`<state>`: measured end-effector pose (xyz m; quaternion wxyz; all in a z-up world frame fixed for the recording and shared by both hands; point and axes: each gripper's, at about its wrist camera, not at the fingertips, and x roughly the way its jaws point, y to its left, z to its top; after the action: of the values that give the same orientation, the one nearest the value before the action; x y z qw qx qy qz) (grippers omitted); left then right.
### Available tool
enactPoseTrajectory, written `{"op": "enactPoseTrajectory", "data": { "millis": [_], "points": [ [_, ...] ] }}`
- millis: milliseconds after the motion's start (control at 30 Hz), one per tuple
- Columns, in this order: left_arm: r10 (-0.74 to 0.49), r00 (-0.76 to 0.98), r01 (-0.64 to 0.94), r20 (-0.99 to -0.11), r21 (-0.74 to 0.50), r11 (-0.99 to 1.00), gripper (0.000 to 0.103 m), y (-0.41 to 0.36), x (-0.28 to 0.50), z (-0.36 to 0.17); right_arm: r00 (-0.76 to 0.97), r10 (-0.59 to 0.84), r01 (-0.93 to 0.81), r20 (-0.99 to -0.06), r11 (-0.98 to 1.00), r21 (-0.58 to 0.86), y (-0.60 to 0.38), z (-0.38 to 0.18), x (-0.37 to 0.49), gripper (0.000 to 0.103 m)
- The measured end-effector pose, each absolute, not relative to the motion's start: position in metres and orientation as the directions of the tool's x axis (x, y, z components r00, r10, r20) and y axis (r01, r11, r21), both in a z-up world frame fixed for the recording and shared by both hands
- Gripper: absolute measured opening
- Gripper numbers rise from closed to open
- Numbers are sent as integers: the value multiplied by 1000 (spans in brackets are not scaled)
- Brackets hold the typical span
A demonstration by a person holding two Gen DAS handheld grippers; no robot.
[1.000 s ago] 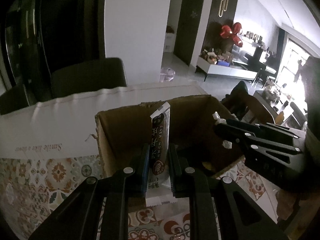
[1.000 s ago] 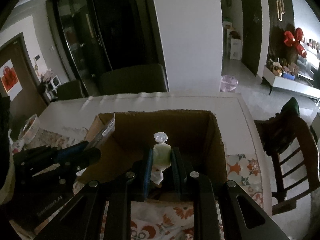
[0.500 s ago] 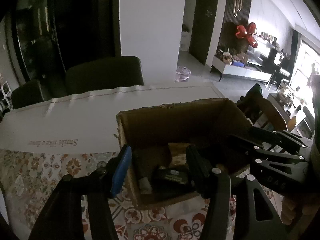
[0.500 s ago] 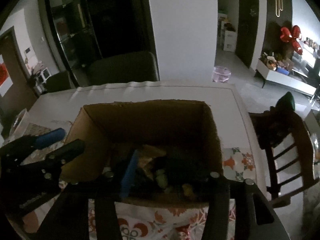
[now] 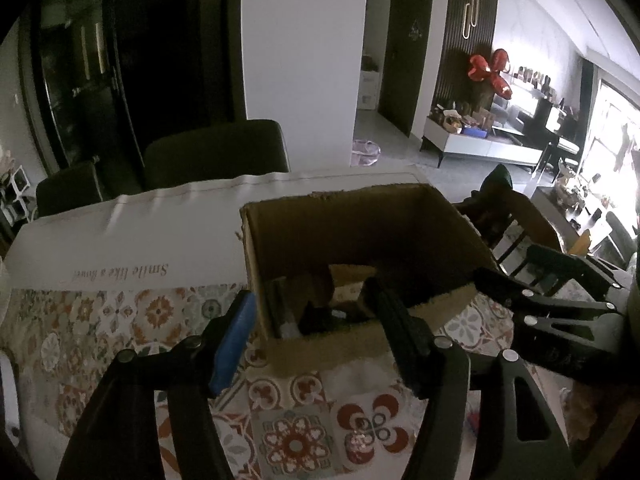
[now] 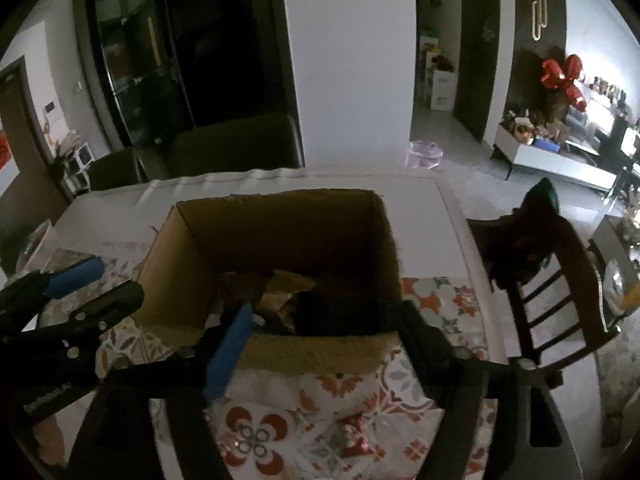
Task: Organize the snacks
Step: 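Withdraw both tools from the box toward the candies, then grasp the pink wrapped candy with the left tool while the right tool grasps the red Santa pack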
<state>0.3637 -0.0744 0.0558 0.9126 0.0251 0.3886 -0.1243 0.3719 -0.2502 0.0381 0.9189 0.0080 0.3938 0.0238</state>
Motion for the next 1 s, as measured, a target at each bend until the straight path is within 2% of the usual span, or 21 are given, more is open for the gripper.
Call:
{"op": "enactPoseTrajectory", "data": {
  "millis": [167, 467, 800, 1000],
  "points": [
    [-221, 655, 255, -722, -64, 965, 66, -75, 346, 50, 684, 16, 12, -729, 999, 34, -260, 37, 354, 85],
    [-213, 601, 259, -771, -65, 964, 66, -80, 322, 17, 641, 17, 4, -767, 1000, 25, -265, 7, 323, 85],
    [-200, 503, 280, -841, -60, 958, 66, -89, 309, -32, 525, 60, -28, -849, 998, 53, -270, -36, 321, 84],
    [-187, 428, 274, -884, -71, 959, 61, -93, 311, -60, 451, 54, -44, -891, 998, 38, -270, -65, 327, 81]
  ]
}}
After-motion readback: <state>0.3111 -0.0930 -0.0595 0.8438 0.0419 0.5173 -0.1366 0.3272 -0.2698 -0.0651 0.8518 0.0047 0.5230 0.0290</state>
